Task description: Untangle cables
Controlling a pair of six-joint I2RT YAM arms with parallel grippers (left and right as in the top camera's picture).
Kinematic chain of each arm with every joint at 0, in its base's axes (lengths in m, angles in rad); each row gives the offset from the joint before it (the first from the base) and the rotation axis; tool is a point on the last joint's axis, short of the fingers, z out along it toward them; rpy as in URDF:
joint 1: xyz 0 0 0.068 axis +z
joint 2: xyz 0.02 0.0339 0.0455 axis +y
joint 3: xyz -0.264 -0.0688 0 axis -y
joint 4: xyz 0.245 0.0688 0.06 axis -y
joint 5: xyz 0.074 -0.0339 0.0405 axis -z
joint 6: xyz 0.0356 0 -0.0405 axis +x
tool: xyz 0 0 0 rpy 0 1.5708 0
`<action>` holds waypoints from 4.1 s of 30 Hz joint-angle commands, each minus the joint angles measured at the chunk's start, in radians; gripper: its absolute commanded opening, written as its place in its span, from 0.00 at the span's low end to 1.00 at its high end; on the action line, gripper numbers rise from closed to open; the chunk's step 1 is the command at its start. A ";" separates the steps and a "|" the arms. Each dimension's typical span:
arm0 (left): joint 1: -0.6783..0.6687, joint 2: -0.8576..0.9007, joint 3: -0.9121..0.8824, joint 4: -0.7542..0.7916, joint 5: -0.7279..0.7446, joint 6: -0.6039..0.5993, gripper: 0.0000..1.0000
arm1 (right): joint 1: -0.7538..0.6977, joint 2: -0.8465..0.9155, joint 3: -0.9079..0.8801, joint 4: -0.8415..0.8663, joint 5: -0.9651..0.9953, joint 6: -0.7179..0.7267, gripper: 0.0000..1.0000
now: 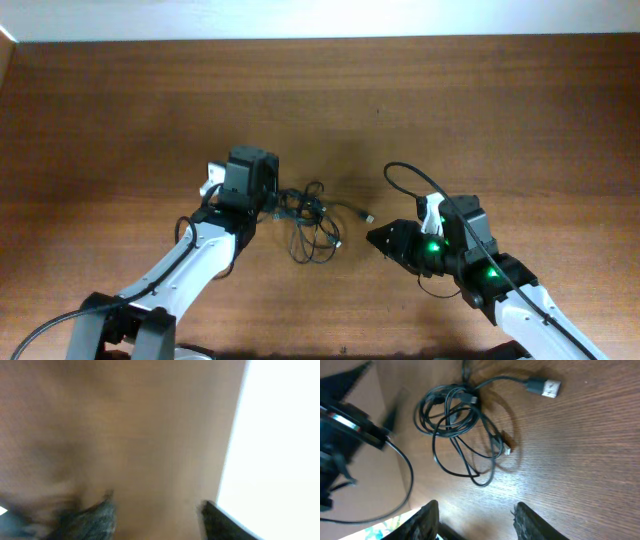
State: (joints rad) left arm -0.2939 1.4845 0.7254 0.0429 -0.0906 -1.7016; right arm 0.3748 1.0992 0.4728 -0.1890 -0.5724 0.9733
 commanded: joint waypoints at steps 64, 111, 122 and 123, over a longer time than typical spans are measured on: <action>-0.056 0.212 0.010 -0.379 0.252 0.151 0.00 | 0.006 0.003 0.009 -0.306 0.143 -0.183 0.65; -0.041 0.317 0.061 -0.171 0.248 0.980 0.00 | 0.006 0.003 0.009 -0.299 0.027 -0.167 0.78; 0.146 -0.156 0.062 -0.294 0.653 0.535 0.00 | 0.006 0.003 0.009 -0.188 -0.123 0.042 0.78; 0.146 -0.188 0.062 -0.304 0.599 0.537 0.00 | 0.006 0.003 0.009 -0.188 -0.123 0.042 0.77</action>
State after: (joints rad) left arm -0.1493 1.4078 0.7868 -0.2512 0.5533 -1.0805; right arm 0.3748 1.1015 0.4740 -0.3801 -0.6827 0.9806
